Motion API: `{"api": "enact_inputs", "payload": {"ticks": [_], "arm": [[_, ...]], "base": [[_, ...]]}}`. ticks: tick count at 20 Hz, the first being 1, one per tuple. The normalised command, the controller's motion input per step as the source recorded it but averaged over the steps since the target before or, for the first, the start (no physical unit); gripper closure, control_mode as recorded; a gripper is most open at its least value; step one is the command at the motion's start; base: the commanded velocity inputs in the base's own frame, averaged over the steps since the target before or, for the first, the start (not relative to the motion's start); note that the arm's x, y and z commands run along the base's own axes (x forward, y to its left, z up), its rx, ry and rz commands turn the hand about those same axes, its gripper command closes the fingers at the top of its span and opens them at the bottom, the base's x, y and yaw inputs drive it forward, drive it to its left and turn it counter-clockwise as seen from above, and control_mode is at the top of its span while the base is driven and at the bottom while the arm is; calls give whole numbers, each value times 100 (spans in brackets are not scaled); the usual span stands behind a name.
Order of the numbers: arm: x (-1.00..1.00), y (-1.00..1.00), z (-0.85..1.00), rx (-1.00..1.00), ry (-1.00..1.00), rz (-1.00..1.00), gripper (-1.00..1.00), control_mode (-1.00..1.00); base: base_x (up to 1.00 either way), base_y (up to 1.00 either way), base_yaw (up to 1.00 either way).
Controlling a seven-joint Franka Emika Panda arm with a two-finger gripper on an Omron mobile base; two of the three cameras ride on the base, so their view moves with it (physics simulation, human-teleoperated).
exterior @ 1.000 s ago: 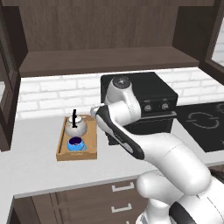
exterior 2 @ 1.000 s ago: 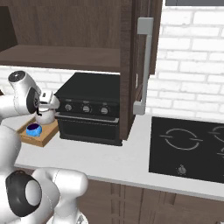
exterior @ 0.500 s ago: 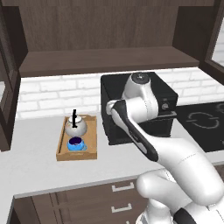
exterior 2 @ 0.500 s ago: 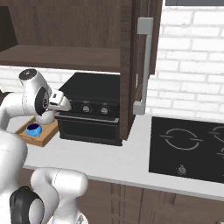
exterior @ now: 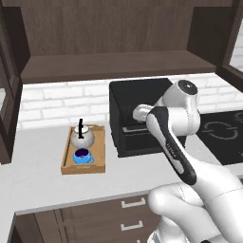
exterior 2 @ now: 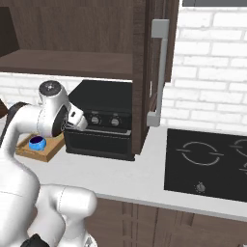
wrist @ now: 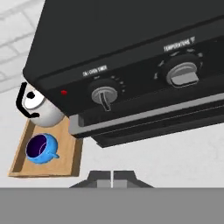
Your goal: Pick the kettle from the counter and place it on the tray. Then pick the mug from the cabinet and place it on the tray. Then close the cabinet doors.
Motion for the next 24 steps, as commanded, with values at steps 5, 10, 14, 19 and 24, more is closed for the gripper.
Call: {"api": "enact_inputs", "payload": {"ticks": [5, 10, 14, 19, 24], "arm": [[-55, -85, 20, 53, -20, -26, 100, -100], [-21, -65, 7, 25, -5, -38, 100, -100], [-18, -82, 4, 15, 0, -20, 100, -100], [-45, -96, 4, 19, -4, -2, 100, -100], [-65, -75, 6, 19, -21, -5, 100, -100]], "base": [[0, 0, 0], [0, 0, 0], [0, 0, 0], [0, 0, 0], [0, 0, 0]]}}
